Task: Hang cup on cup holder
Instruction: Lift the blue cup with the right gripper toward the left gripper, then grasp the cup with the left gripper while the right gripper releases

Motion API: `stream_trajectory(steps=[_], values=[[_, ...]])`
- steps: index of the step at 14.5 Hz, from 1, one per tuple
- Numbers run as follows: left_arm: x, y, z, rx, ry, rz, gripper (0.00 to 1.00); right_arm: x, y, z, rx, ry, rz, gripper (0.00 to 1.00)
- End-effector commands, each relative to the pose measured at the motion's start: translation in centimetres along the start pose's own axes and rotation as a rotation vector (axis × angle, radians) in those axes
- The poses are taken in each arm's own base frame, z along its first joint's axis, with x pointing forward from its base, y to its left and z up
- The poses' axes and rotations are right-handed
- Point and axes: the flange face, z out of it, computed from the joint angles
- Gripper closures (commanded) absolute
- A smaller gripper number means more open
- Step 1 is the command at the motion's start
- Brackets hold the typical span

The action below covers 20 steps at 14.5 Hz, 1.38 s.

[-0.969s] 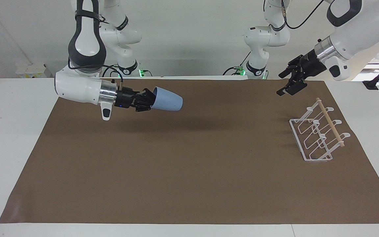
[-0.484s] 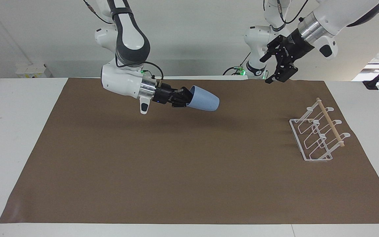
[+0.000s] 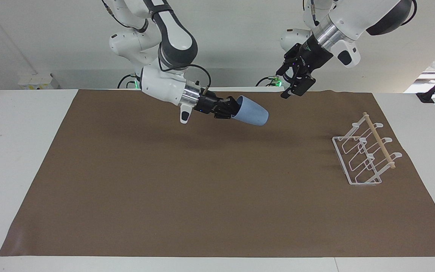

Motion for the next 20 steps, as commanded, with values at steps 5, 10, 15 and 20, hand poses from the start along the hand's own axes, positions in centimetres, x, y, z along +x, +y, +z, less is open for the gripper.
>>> stream_trajectory(steps=[5, 10, 15, 20], values=[[1.6, -0.6, 6.2, 0.059, 0.016, -0.012, 0.0, -1.2, -0.1, 1.0, 0.001, 0.002, 0.024, 1.0], [1.1, -1.1, 9.1, 0.026, -0.043, -0.002, 0.0, -1.1, -0.1, 0.9, 0.003, 0.005, 0.026, 1.0], [1.3, -1.4, 12.3, 0.035, -0.034, 0.01, 0.0, -1.0, 0.0, 0.9, 0.001, 0.008, 0.034, 1.0], [0.3, -1.8, 12.6, 0.052, -0.029, 0.007, 1.0, -0.9, -0.1, 0.8, 0.003, 0.011, 0.056, 0.98]])
